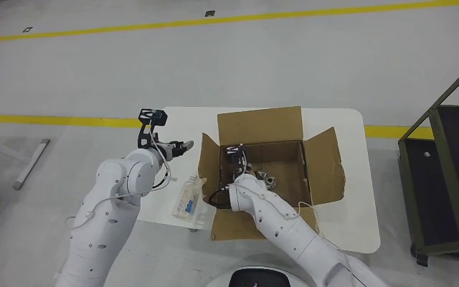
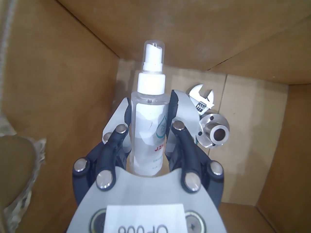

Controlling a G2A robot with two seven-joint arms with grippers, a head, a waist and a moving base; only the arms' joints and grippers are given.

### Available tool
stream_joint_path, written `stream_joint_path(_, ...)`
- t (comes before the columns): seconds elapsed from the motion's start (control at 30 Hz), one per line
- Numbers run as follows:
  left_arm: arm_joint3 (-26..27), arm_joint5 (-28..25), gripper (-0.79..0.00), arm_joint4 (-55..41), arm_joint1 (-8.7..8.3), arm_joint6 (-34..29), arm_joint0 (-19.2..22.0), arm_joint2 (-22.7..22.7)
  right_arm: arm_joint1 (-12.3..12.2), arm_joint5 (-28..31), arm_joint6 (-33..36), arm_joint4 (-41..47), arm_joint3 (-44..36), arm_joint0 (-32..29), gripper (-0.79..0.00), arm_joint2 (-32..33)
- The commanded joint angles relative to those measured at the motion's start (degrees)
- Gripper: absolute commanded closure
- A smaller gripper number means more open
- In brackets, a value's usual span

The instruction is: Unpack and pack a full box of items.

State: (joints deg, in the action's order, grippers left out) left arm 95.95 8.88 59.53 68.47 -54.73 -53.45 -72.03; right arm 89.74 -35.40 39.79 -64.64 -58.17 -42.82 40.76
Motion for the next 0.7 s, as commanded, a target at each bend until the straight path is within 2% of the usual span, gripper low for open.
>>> stream_joint_path(0.0,0.0,0.0,-0.785,0.0,0.00,0.0,0.0,0.0,-1.2,0.3,1.1,-2.5,-4.9,-2.4,0.000,1.9)
stream_joint_path(0.17,0.0,0.0,-0.785,0.0,0.00,0.0,0.0,0.0,-4.0,1.5,5.7,-9.4,-15.9,-8.7,0.000,6.9)
stream_joint_path(0.27,0.0,0.0,-0.785,0.0,0.00,0.0,0.0,0.0,-5.3,3.1,7.7,-12.1,-19.2,-11.8,0.000,10.2)
stream_joint_path(0.5,0.0,0.0,-0.785,0.0,0.00,0.0,0.0,0.0,-5.9,7.1,7.2,-14.4,-21.2,-14.1,0.000,12.6)
stream_joint_path(0.67,0.0,0.0,-0.785,0.0,0.00,0.0,0.0,0.0,-5.9,9.6,4.5,-14.8,-23.1,-15.6,0.000,13.4)
